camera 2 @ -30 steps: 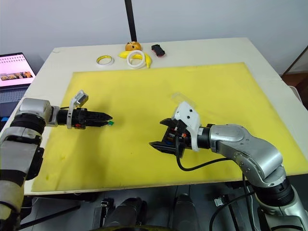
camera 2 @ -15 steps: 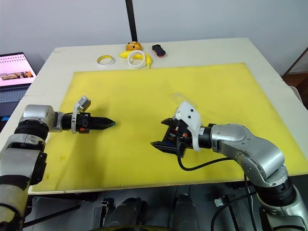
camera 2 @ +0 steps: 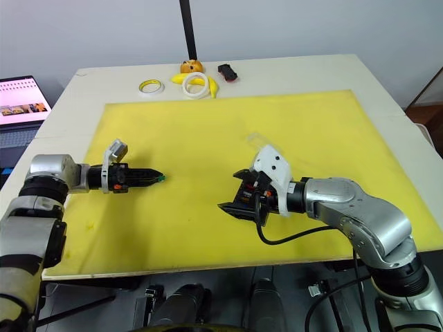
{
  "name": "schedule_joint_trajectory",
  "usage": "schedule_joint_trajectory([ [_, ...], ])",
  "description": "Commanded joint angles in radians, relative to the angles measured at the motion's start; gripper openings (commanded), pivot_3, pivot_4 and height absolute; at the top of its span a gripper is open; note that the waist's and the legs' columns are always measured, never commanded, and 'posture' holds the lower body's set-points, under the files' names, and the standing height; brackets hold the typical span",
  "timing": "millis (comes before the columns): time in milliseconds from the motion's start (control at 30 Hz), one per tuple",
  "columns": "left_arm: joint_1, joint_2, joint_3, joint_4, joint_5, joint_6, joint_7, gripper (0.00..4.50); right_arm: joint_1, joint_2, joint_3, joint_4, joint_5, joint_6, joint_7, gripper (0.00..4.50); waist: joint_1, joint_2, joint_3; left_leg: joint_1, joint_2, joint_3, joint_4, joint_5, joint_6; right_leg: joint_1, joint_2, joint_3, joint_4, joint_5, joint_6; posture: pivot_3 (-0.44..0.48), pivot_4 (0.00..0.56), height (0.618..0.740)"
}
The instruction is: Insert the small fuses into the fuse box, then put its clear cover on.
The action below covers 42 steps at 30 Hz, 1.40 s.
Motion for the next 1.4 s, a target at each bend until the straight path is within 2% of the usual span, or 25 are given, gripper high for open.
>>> schedule_joint_trajectory([
  [33, 0.019, -0.003, 0.001, -0.018, -0.006, 0.012, 0.012, 1.19, -0.018, -0.006, -0.026, -0.026, 0.011, -0.006, 0.005, 4.5, 0.0, 0.0, 0.0, 0.0, 0.0, 0.0, 0.0, 0.0, 0.0, 0.0, 0.0, 0.0, 0.0, 0.0, 0.0, 0.0, 0.15, 0.74],
  [533, 0.054, -0.028, 0.038, -0.046, -0.025, -0.012, 0.083, 1.19, -0.017, -0.007, -0.027, -0.025, 0.011, -0.007, 0.006, 4.5, 0.002, 0.0, 0.0, 0.0, 0.0, 0.0, 0.0, 0.0, 0.0, 0.0, 0.0, 0.0, 0.0, 0.0, 0.0, 0.0, 0.15, 0.74],
  [567, 0.061, -0.031, 0.055, -0.049, -0.028, -0.024, 0.103, 0.65, -0.017, -0.007, -0.027, -0.025, 0.011, -0.007, 0.006, 4.5, 0.003, 0.0, 0.0, 0.0, 0.0, 0.0, 0.0, 0.0, 0.0, 0.0, 0.0, 0.0, 0.0, 0.0, 0.0, 0.0, 0.15, 0.74],
  [633, 0.077, -0.032, 0.085, -0.055, -0.034, -0.048, 0.133, 0.04, -0.014, -0.006, -0.028, -0.028, 0.01, -0.008, 0.004, 4.5, 0.003, 0.0, 0.0, 0.0, 0.0, 0.0, 0.0, 0.0, 0.0, 0.0, 0.0, 0.0, 0.0, 0.0, 0.0, 0.0, 0.15, 0.74],
  [767, 0.149, 0.0, 0.109, -0.178, -0.08, -0.041, 0.094, 0.04, 0.002, -0.004, -0.031, -0.039, 0.017, -0.009, 0.004, 4.5, 0.0, 0.001, -0.001, 0.001, 0.001, 0.0, 0.0, 0.0, 0.0, 0.0, 0.0, 0.0, 0.001, 0.0, 0.0, 0.0, 0.15, 0.74],
  [967, 0.175, 0.04, 0.226, -0.384, -0.214, 0.106, 0.152, 0.04, 0.007, 0.007, -0.079, -0.026, 0.06, 0.009, -0.016, 4.5, -0.003, 0.001, -0.001, 0.0, 0.001, 0.0, 0.0, 0.0, 0.0, -0.001, 0.0, 0.001, 0.001, 0.0, 0.0, 0.0, 0.15, 0.74],
  [1067, 0.143, 0.027, 0.31, -0.554, -0.331, 0.238, 0.194, 0.04, -0.002, 0.055, -0.153, 0.001, 0.168, 0.063, -0.072, 4.5, 0.001, 0.001, -0.001, 0.0, 0.001, 0.0, 0.0, 0.0, 0.0, -0.001, 0.0, 0.0, 0.0, 0.0, 0.0, 0.0, 0.15, 0.74],
  [1167, 0.123, 0.0, 0.341, -0.751, -0.446, 0.339, 0.228, 0.04, -0.036, 0.121, -0.235, 0.048, 0.325, 0.13, -0.173, 4.5, 0.003, 0.0, 0.0, 0.0, 0.001, 0.0, 0.001, 0.0, 0.0, 0.001, -0.001, 0.001, 0.0, 0.0, 0.0, 0.0, 0.15, 0.74],
  [1267, 0.115, -0.052, 0.31, -0.909, -0.515, 0.355, 0.269, 0.04, -0.126, 0.187, -0.287, 0.144, 0.575, 0.17, -0.345, 4.5, -0.002, 0.001, -0.001, 0.001, 0.001, 0.0, 0.0, 0.0, 0.0, 0.001, -0.001, 0.001, 0.0, 0.0, 0.0, 0.0, 0.15, 0.74],
  [1400, 0.107, -0.109, 0.28, -0.984, -0.564, 0.321, 0.311, 0.04, -0.2, 0.191, -0.268, 0.217, 0.768, 0.183, -0.488, 4.5, -0.004, 0.001, -0.001, 0.001, 0.002, 0.0, -0.001, 0.0, 0.0, 0.0, 0.0, 0.001, 0.0, 0.0, 0.0, 0.0, 0.15, 0.74],
])
